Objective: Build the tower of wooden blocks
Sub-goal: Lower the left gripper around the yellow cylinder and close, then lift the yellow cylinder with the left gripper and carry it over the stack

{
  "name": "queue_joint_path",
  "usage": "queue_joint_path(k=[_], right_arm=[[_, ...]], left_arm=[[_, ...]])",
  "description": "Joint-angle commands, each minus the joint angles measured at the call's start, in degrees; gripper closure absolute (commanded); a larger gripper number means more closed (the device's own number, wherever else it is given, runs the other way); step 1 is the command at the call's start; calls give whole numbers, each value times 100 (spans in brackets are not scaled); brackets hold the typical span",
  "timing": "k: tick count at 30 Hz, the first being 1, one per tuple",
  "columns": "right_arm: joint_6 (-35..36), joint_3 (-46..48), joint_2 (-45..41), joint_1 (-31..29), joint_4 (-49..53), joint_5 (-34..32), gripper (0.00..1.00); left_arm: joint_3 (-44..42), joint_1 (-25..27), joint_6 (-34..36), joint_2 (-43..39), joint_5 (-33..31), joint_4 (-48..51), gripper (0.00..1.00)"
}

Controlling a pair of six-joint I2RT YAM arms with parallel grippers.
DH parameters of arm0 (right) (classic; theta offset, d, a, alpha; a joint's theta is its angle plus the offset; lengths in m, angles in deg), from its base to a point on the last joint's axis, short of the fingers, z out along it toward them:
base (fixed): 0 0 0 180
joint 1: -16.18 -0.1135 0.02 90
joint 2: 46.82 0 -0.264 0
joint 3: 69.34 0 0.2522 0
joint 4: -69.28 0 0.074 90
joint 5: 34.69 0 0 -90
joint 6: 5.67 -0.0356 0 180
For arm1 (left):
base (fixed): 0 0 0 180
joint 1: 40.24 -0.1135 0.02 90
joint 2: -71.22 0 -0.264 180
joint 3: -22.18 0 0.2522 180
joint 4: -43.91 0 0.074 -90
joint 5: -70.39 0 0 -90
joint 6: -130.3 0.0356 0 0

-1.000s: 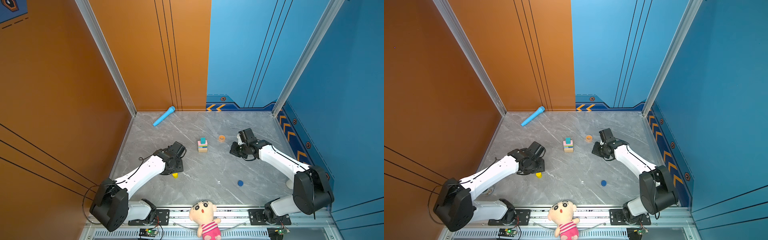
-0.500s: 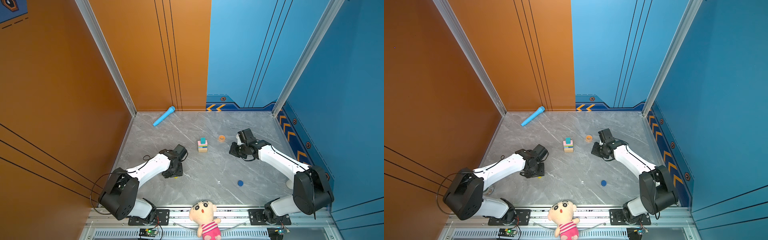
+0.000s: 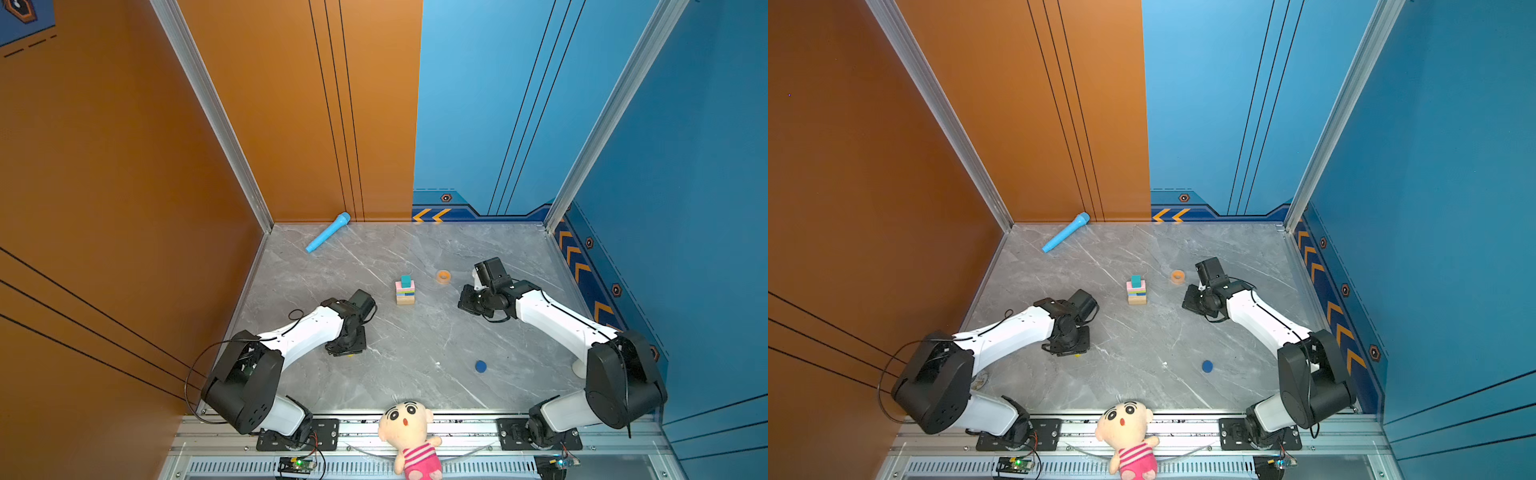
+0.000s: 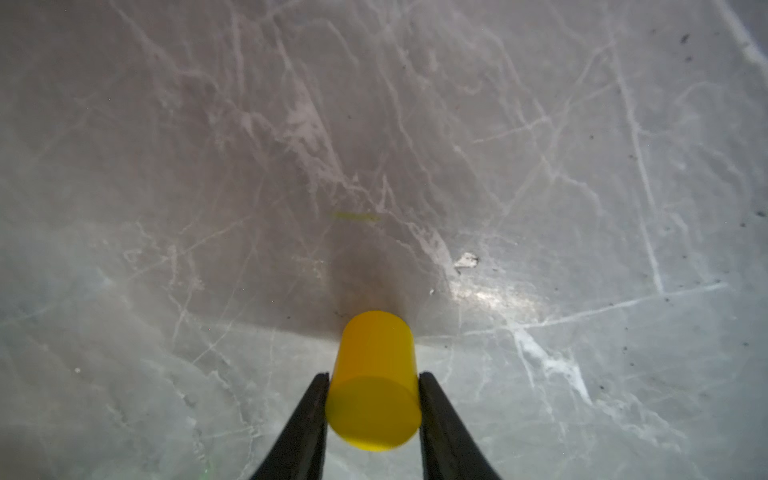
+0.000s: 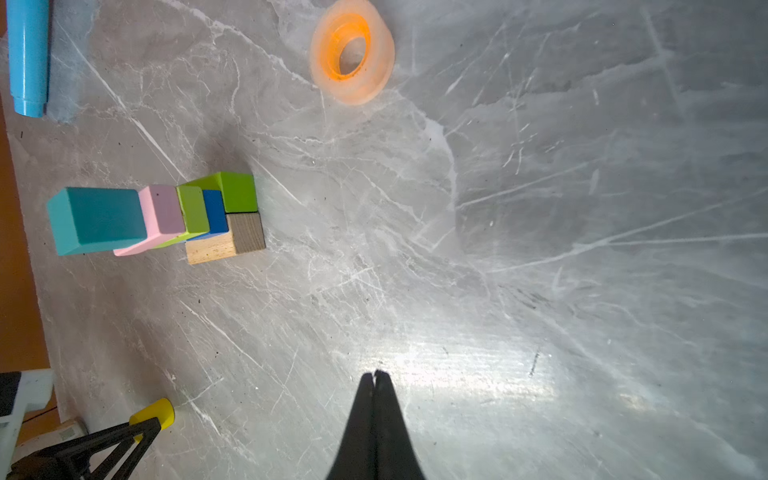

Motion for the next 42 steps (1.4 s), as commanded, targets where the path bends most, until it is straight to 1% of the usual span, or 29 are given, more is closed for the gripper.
queue_joint_path(k=[1, 10, 13, 16, 21, 27, 36, 42], right_arm=[[-7, -104, 75, -46, 91, -105, 98], [-13, -112, 73, -50, 101, -129, 98], [7, -115, 64, -46, 117, -129, 98], [23, -112, 23, -24, 143, -138, 98], [66, -94, -51, 54, 196, -120, 98], [101, -92, -138, 167, 222, -15, 98], [154, 44, -358, 446, 282, 78, 98], [203, 142, -459, 702, 326, 187, 98]], left_arm=[[1, 51, -19, 54, -19, 38, 67], [109, 70, 82, 13, -22, 45, 81], [347, 56, 249, -12, 20, 83, 83], [825, 32, 493, 64, 146, 261, 84], [2151, -6, 1051, 370, 229, 861, 86], [3998, -50, 1783, 1021, 287, 1753, 86], [6838, 20, 2724, 2603, 630, 2984, 87], [8577, 110, 3184, 3715, 900, 3801, 88]])
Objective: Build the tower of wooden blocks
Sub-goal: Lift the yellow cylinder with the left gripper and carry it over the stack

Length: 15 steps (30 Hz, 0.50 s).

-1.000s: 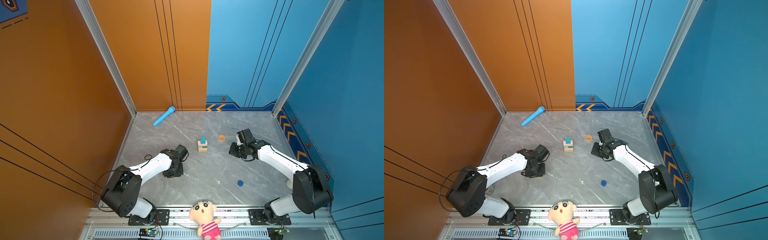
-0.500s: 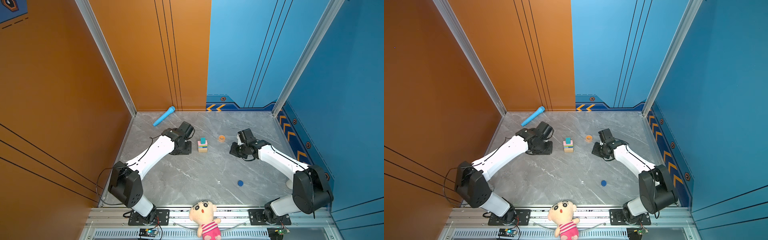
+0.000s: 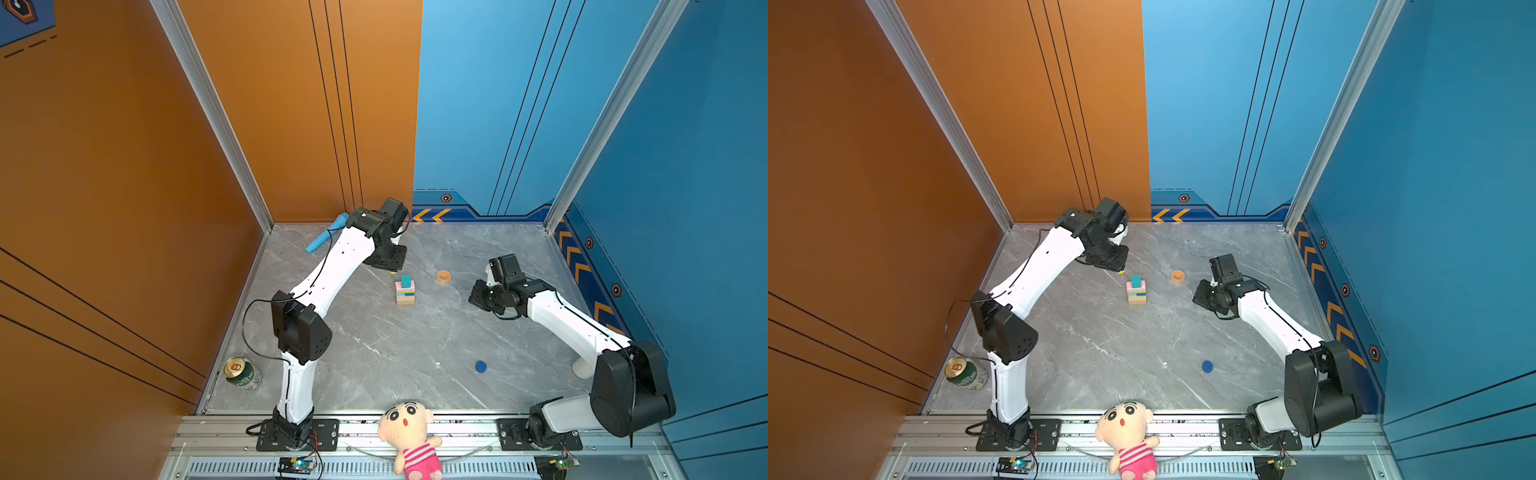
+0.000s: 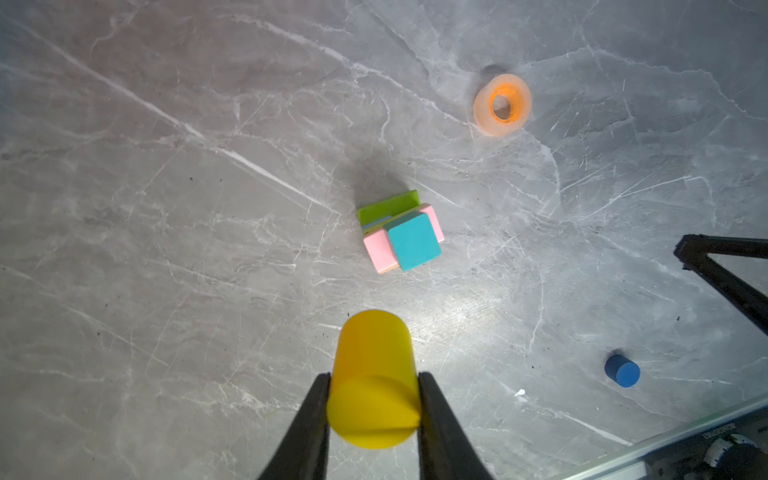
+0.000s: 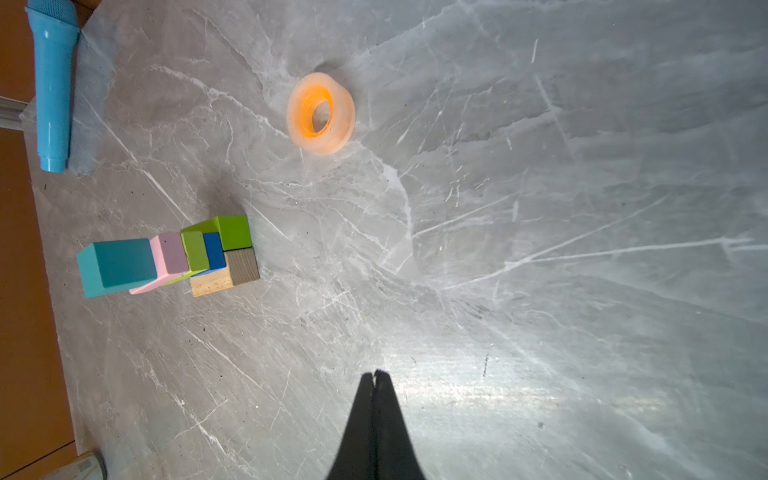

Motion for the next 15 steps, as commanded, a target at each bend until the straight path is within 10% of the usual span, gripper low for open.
queue_joint_path(k=[1, 15], right_arm=[[143, 135, -142, 122, 213, 131, 98], [178, 262, -43, 399, 169, 284, 98]], left_arm=[[830, 86, 467, 476, 294, 898, 88], [1827, 263, 706, 1379, 358, 1168, 88]])
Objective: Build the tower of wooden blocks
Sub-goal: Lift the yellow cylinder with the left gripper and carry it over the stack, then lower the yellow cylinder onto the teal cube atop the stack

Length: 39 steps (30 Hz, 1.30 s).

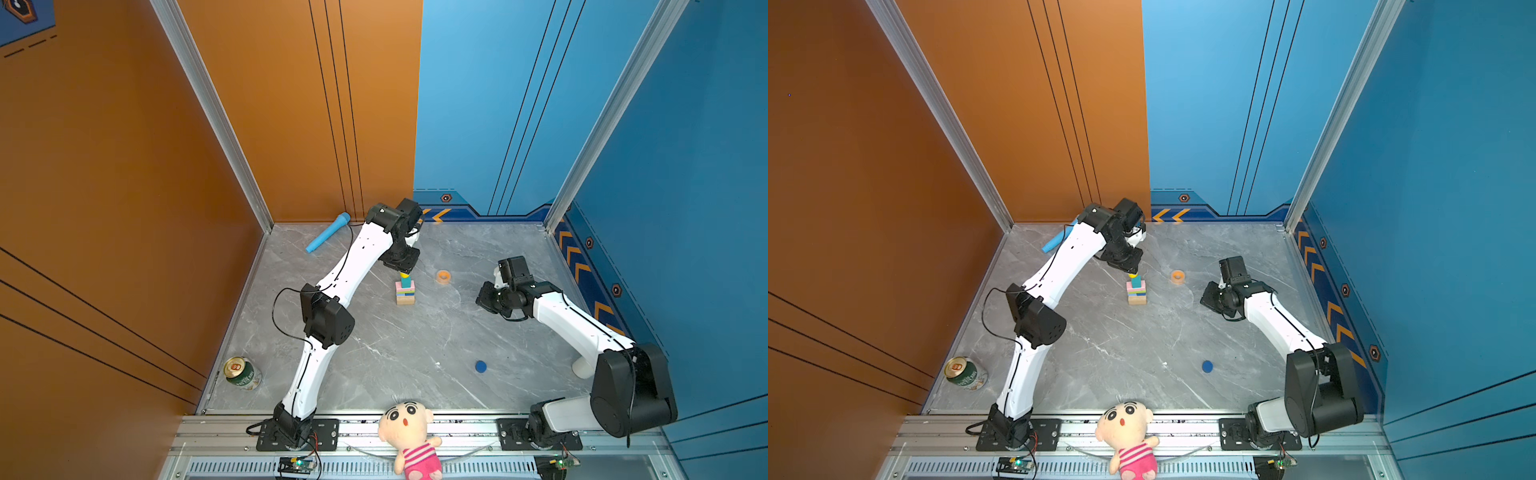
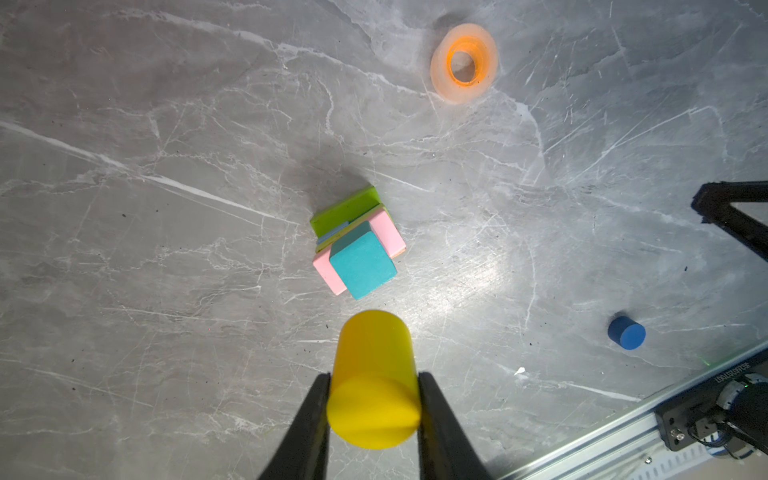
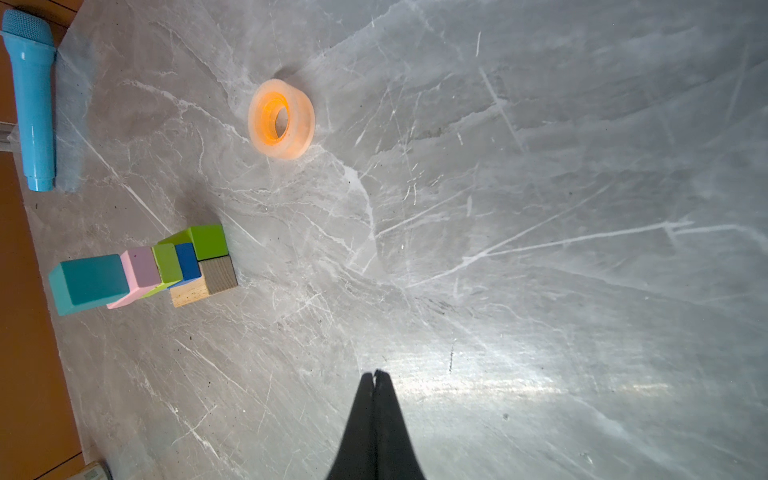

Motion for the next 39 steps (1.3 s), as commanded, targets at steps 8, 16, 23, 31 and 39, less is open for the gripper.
queue_joint_path(k=[8, 16, 23, 31, 39], right_arm=[[115, 100, 41, 54, 103, 87, 98], [108, 155, 22, 94, 106, 87, 98], [100, 144, 61, 95, 92, 100, 98], [90, 158, 57, 94, 83, 95, 98], [83, 166, 59, 100, 75, 95, 98]], left_arm=[[252, 204, 140, 396, -243, 219, 88], [382, 240, 72, 587, -499, 211, 88], [394, 247, 45, 618, -654, 210, 89], [444, 247, 31, 688, -663, 210, 88], [491, 243, -1, 750, -672, 207, 87]])
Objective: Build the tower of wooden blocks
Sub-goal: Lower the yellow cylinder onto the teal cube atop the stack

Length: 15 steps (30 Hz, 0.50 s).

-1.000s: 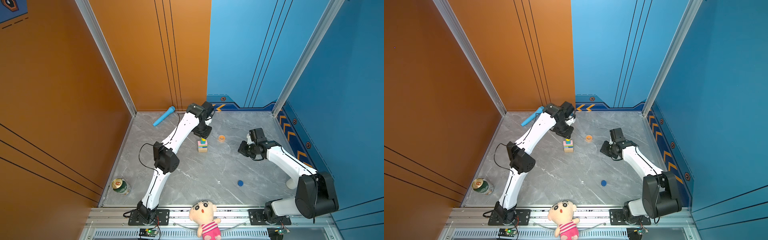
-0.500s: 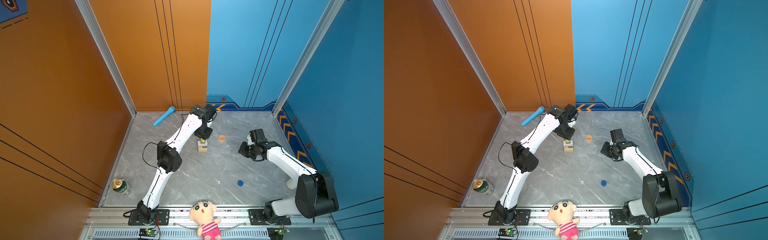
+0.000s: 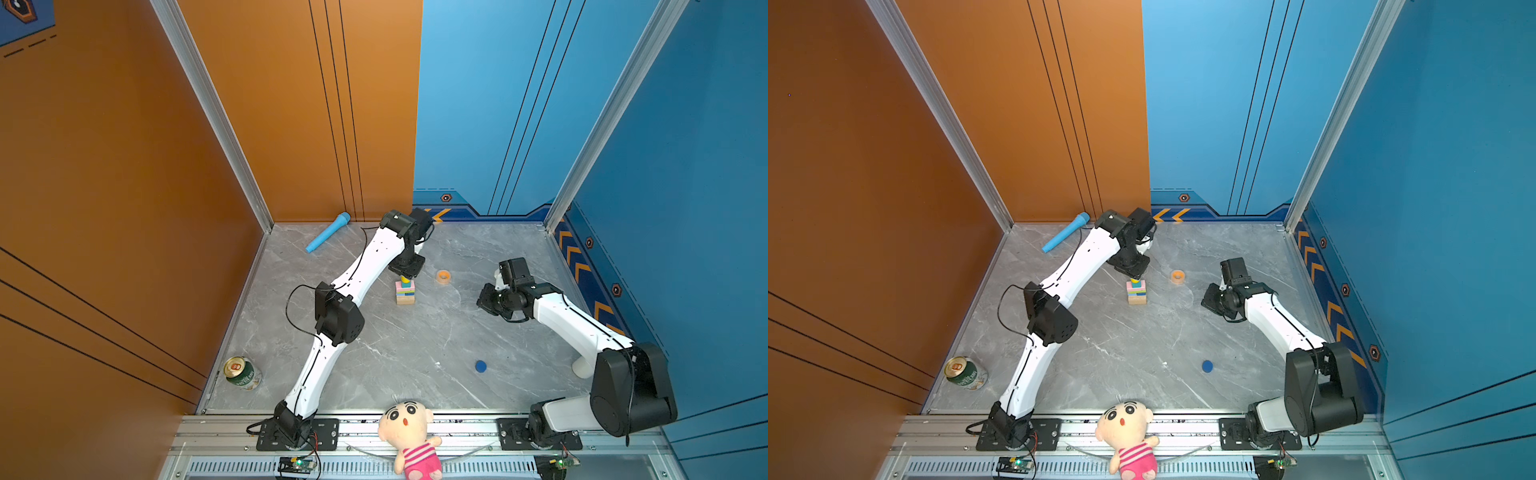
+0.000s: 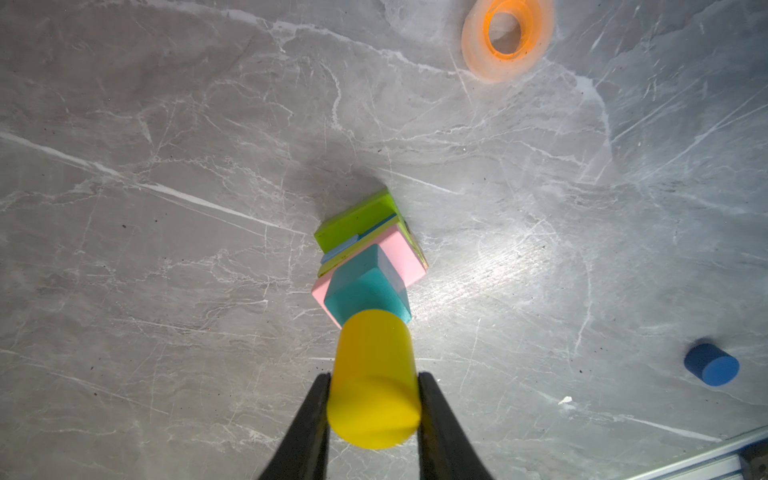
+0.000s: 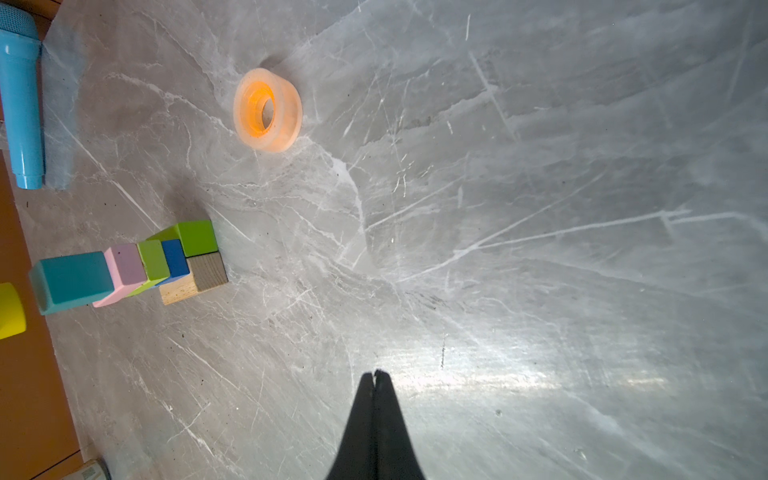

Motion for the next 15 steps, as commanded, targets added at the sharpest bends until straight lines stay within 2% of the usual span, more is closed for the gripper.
queue_joint_path(k=[1, 15], right_arm=[[63, 75, 56, 50, 81, 75, 98], [65, 110, 25, 80, 68, 73, 98]], left_arm=[[189, 30, -45, 153, -110, 111, 87], [175, 33, -56, 185, -144, 118, 86]])
